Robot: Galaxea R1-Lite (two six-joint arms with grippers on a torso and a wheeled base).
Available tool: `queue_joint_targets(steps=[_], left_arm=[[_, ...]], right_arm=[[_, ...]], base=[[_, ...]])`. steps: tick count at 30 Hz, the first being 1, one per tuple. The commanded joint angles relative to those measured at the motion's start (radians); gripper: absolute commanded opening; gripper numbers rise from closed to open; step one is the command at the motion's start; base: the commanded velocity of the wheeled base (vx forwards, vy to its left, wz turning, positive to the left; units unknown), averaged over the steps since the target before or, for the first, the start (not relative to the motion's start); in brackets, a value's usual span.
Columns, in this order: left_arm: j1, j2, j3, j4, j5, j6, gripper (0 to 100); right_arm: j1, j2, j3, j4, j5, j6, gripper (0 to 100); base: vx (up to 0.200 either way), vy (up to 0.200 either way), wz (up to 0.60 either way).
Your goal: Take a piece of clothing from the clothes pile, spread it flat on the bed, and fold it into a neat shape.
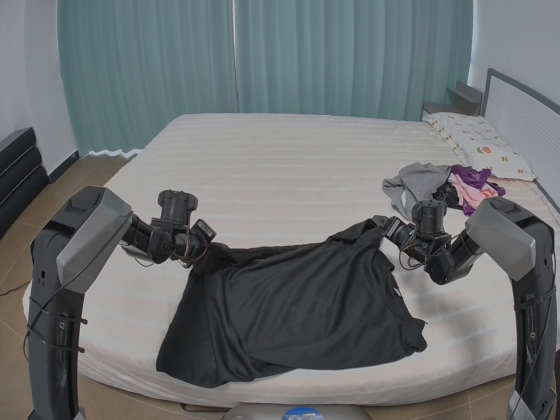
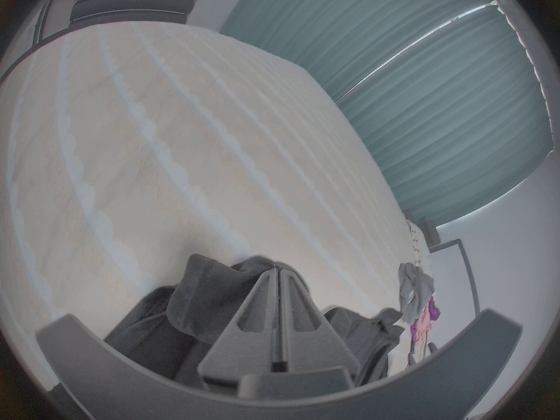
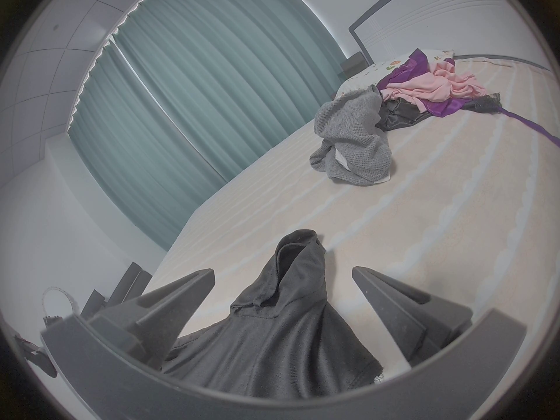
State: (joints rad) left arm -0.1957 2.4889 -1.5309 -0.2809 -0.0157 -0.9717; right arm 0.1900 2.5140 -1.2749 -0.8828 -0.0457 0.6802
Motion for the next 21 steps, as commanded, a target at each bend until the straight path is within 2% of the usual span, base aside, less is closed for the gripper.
queue_joint_targets(steps=[1, 7, 10, 14, 20, 21], left_arm=[[0.030, -0.053, -0.014, -0.021, 0.003, -0.007, 0], [0.058, -0.085, 0.015, -0.189, 0.003, -0.128, 0], [0.082, -0.079, 0.044, -0.236, -0.010, -0.125, 0], [0.114, -0.027, 0.001, -0.320, -0.033, -0.131, 0], [0.107, 0.056, -0.068, -0.322, -0.036, -0.125, 0], [0.105, 0.059, -0.069, -0.320, -0.036, -0.125, 100]], right_arm=[[-0.001, 0.002, 0.002, -0.001, 0.000, 0.001, 100], [0.005, 0.000, 0.000, -0.008, 0.000, 0.058, 100], [0.003, 0.000, 0.000, -0.008, 0.000, 0.058, 100], [0.005, 0.002, 0.000, -0.008, 0.000, 0.061, 100], [0.009, 0.017, 0.000, -0.007, 0.000, 0.061, 100], [0.011, 0.023, 0.000, -0.007, 0.000, 0.061, 100]], base=[[0.000, 0.000, 0.00], [0.000, 0.000, 0.00], [0.000, 0.000, 0.00], [0.000, 0.000, 0.00], [0.000, 0.000, 0.00], [0.000, 0.000, 0.00]])
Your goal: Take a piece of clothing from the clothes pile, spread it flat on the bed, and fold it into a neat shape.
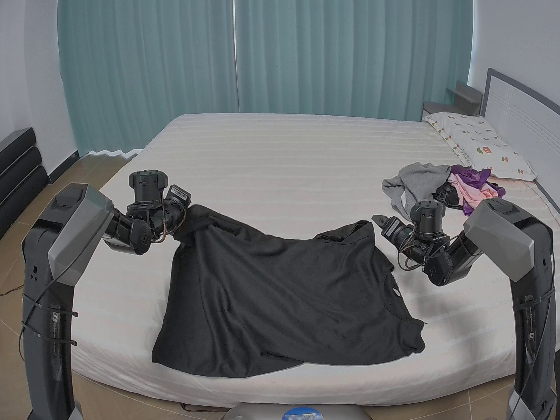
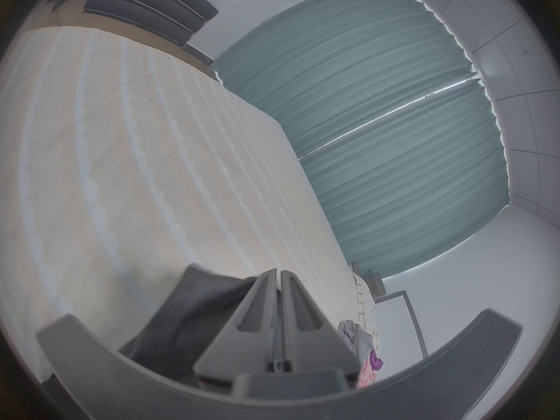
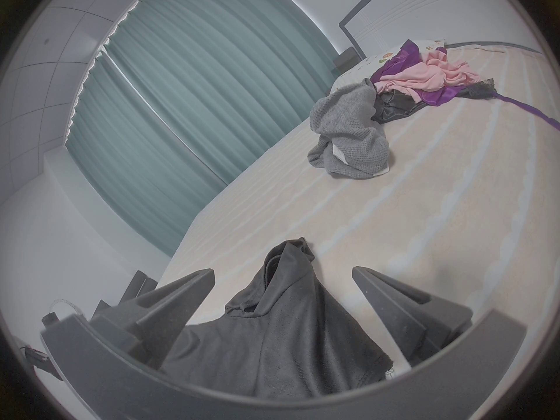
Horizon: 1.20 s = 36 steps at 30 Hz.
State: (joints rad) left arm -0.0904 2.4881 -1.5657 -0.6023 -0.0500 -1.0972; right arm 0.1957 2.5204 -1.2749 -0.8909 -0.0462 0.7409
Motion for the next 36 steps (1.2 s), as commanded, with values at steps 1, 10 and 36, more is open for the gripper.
queue_joint_targets(steps=[1, 10, 36], left_arm=[[0.000, 0.060, -0.034, 0.001, -0.002, 0.000, 100], [0.011, 0.046, -0.022, 0.006, -0.002, -0.001, 100], [0.049, -0.043, 0.197, 0.128, -0.152, 0.174, 100]], right_arm=[[0.005, 0.017, 0.000, 0.001, 0.000, 0.000, 100], [0.008, 0.057, -0.004, 0.004, 0.000, -0.008, 100], [0.007, 0.066, 0.022, 0.012, 0.000, -0.005, 100]], base=[[0.000, 0.000, 0.00], [0.000, 0.000, 0.00], [0.000, 0.000, 0.00]])
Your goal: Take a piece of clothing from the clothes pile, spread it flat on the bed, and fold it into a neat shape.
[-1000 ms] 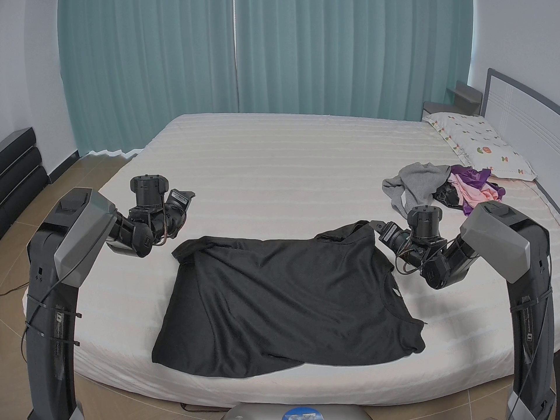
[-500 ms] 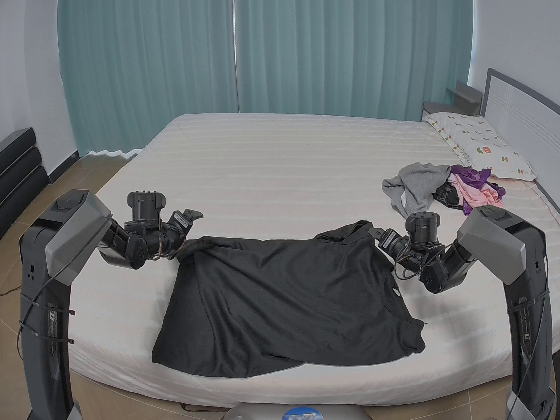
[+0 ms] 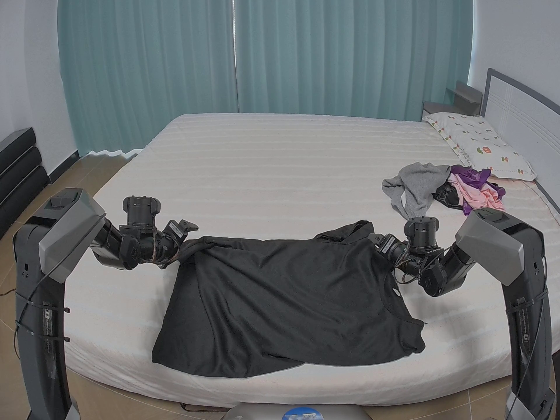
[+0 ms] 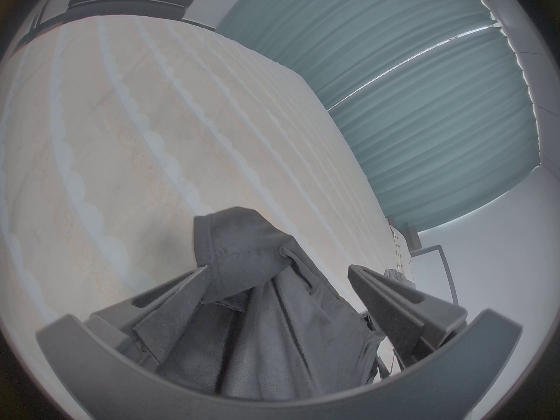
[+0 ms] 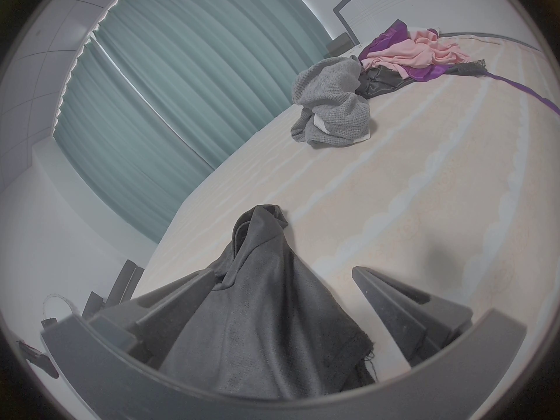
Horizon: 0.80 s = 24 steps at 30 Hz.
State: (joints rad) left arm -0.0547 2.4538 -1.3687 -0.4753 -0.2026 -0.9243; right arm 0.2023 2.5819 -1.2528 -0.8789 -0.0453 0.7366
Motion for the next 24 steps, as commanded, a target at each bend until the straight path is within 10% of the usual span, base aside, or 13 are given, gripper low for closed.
queue_joint_targets(steps=[1, 20, 21, 24], left_arm=[[0.016, -0.010, 0.000, 0.001, 0.002, 0.001, 100], [0.018, 0.108, -0.102, 0.037, 0.025, 0.116, 100], [0.018, 0.113, -0.116, 0.040, 0.025, 0.114, 0], [0.018, 0.128, -0.150, 0.041, 0.026, 0.113, 0]], right_arm=[[0.000, 0.006, 0.000, 0.000, -0.001, 0.001, 100], [0.015, 0.021, 0.004, -0.002, -0.001, 0.003, 100], [0.015, 0.020, 0.004, -0.002, -0.001, 0.003, 100], [0.015, 0.020, 0.003, -0.002, -0.001, 0.003, 100]], base=[[0.000, 0.000, 0.00], [0.000, 0.000, 0.00], [0.000, 0.000, 0.00], [0.000, 0.000, 0.00]])
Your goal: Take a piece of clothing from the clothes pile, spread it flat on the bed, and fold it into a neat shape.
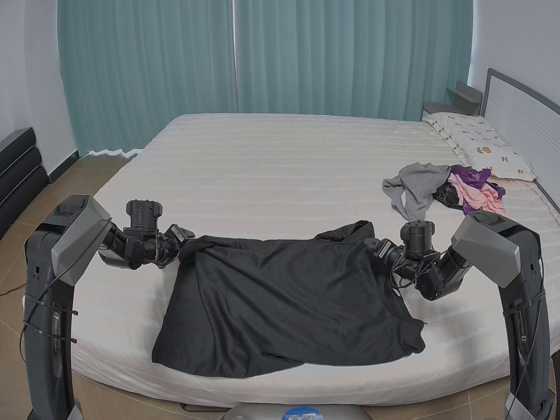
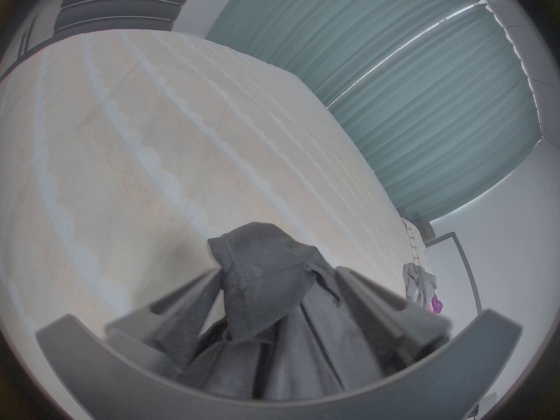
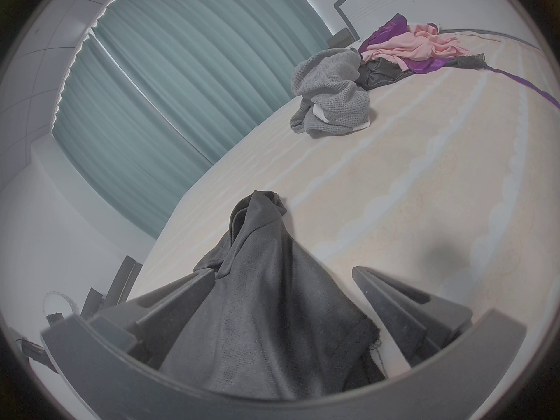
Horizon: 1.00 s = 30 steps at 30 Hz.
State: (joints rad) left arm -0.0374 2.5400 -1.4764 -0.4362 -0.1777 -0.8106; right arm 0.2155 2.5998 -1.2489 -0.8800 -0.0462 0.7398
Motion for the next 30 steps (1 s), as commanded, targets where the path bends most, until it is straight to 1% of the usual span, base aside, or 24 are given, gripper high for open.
queue_joint_targets(steps=[1, 4, 6, 7, 8, 9, 10, 12, 17, 20, 21, 24, 27, 30], left_arm=[[0.001, 0.052, -0.070, -0.003, 0.004, -0.001, 0], [0.002, 0.068, -0.153, -0.007, 0.053, -0.001, 0], [0.004, 0.086, -0.222, -0.009, 0.112, -0.002, 0], [0.002, 0.097, -0.266, -0.010, 0.159, -0.002, 0], [0.002, 0.103, -0.289, -0.010, 0.184, -0.004, 0], [-0.001, 0.120, -0.334, -0.010, 0.228, -0.007, 0], [-0.001, 0.132, -0.361, -0.010, 0.253, -0.009, 0], [-0.001, 0.143, -0.386, -0.010, 0.268, -0.010, 0], [0.001, 0.149, -0.381, -0.006, 0.268, -0.047, 0], [-0.002, 0.151, -0.371, -0.004, 0.270, -0.048, 0], [-0.002, 0.149, -0.369, -0.001, 0.268, -0.048, 100], [-0.002, 0.143, -0.360, 0.004, 0.262, -0.053, 100], [0.002, 0.103, -0.305, 0.004, 0.254, -0.078, 100], [0.008, 0.065, -0.249, 0.001, 0.225, -0.088, 100]], right_arm=[[0.002, 0.003, -0.003, -0.001, 0.000, 0.000, 100], [0.002, 0.005, -0.001, -0.004, 0.000, 0.000, 100], [0.001, 0.005, -0.001, -0.011, -0.001, 0.001, 100], [0.001, 0.006, -0.004, -0.013, -0.001, 0.003, 100], [-0.001, 0.008, -0.007, -0.013, -0.003, 0.004, 100], [-0.001, 0.008, -0.012, -0.014, -0.006, 0.006, 100], [-0.002, 0.006, -0.014, -0.014, -0.009, 0.009, 100], [-0.004, 0.003, -0.015, -0.022, -0.009, 0.012, 100], [-0.005, 0.005, -0.007, -0.042, -0.011, 0.012, 100], [-0.005, 0.006, -0.007, -0.042, -0.011, 0.012, 100], [-0.005, 0.005, -0.007, -0.042, -0.011, 0.012, 100], [-0.005, 0.002, -0.009, -0.043, -0.011, 0.012, 100], [-0.012, -0.013, -0.010, -0.042, -0.011, 0.010, 100], [-0.018, -0.026, -0.009, -0.039, -0.008, 0.010, 100]], base=[[0.000, 0.000, 0.00], [0.000, 0.000, 0.00], [0.000, 0.000, 0.00], [0.000, 0.000, 0.00], [0.000, 0.000, 0.00], [0.000, 0.000, 0.00], [0.000, 0.000, 0.00], [0.000, 0.000, 0.00], [0.000, 0.000, 0.00], [0.000, 0.000, 0.00], [0.000, 0.000, 0.00], [0.000, 0.000, 0.00], [0.000, 0.000, 0.00], [0.000, 0.000, 0.00]])
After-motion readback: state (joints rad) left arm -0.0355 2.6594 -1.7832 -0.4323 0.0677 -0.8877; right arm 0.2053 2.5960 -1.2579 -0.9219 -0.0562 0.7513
